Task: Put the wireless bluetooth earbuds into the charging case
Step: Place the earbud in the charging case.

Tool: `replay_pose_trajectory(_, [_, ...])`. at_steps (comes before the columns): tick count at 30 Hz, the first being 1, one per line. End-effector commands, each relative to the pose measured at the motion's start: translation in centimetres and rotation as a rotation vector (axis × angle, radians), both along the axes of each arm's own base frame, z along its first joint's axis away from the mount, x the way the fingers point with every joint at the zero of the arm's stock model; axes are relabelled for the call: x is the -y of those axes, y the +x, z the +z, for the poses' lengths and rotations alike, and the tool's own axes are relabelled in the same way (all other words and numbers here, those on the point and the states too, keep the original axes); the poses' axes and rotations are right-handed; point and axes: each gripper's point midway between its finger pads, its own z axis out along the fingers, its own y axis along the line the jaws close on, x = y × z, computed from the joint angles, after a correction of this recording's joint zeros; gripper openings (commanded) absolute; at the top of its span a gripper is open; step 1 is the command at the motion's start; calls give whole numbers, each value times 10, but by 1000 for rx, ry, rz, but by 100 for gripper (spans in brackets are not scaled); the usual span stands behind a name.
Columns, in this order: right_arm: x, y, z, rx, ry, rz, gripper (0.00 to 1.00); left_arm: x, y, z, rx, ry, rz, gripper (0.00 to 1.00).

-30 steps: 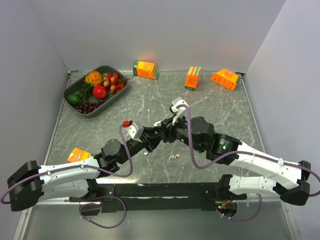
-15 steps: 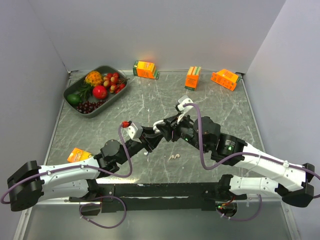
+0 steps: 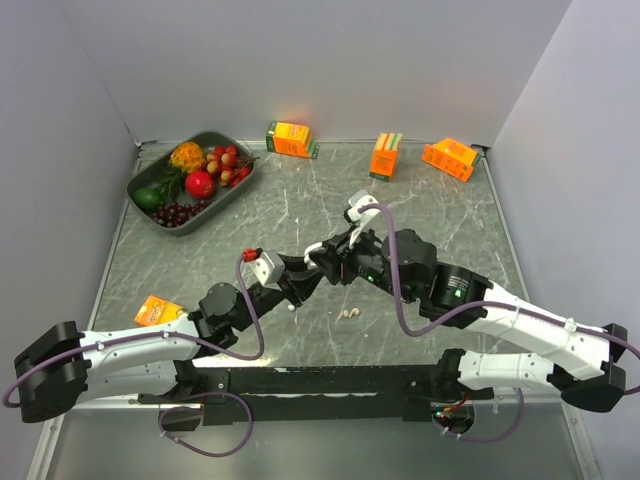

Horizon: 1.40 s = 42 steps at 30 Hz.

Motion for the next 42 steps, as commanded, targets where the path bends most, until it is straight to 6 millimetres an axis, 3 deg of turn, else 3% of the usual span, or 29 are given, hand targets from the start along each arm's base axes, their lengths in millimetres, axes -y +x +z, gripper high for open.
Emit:
replay_pose_trajectory(1, [-6, -5, 14, 0, -6, 38, 49, -4, -7, 23, 87, -54, -17, 1])
replay_pose_trajectory(9, [-8, -6, 6, -77, -27, 20, 45, -14, 5, 15, 151, 10, 84, 1])
replay_pose_trajectory(24, [-10, 17, -13, -133, -127, -142, 47, -10, 4, 18, 133, -1, 65, 1])
replay_pose_trajectory(42, [0, 9, -21, -121, -191, -136, 54, -14, 6, 18, 81, -23, 83, 1])
